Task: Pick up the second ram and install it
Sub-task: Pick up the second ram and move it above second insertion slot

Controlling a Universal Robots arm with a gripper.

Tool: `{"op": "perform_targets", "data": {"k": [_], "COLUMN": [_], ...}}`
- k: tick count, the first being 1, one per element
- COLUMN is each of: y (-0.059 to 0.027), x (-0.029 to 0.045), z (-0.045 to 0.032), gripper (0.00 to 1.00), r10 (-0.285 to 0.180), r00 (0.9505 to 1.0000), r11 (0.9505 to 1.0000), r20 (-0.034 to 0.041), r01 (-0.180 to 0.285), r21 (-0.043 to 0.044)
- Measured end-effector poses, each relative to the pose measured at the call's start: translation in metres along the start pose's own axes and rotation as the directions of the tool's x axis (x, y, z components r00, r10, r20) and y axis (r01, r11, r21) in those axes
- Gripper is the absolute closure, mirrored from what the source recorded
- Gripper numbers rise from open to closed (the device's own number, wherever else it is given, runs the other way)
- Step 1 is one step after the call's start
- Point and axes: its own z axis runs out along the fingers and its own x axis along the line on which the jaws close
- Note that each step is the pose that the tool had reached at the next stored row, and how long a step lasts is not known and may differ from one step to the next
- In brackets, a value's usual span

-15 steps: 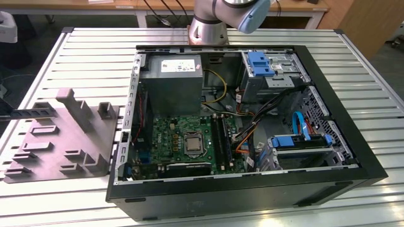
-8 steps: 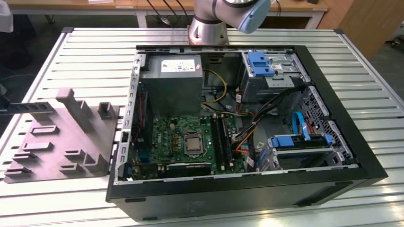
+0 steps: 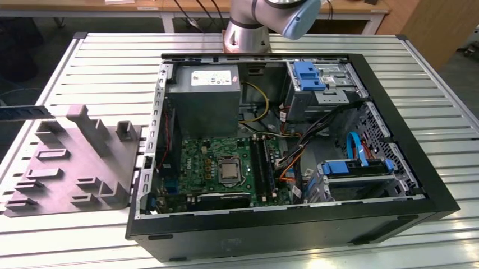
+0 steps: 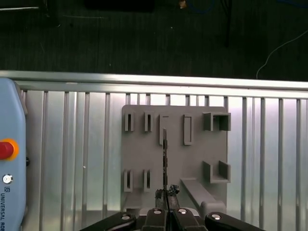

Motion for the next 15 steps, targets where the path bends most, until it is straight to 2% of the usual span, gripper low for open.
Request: {"op": "perform_targets", "data": {"k": [2, 8, 11, 15], "y": [0.0001, -0.0005, -0.0057, -0.0181], "x": [-0.0003, -0.0003, -0.0003, -0.0002], "z": [-0.0048, -0.0053, -0.0053, -0.0054], "gripper": [0.89, 0.89, 0.89, 0.89], "r10": [0.000, 0.000, 0.000, 0.000], "r00": [1.0000, 1.0000, 1.0000, 1.0000], "r11": [1.0000, 1.0000, 1.0000, 1.0000], "r20": [0.0019, 0.0025, 0.0026, 0.0029], "r01": [0.000, 0.000, 0.000, 0.000], "r21": [0.0001, -0.0001, 0.0000, 0.0001]}}
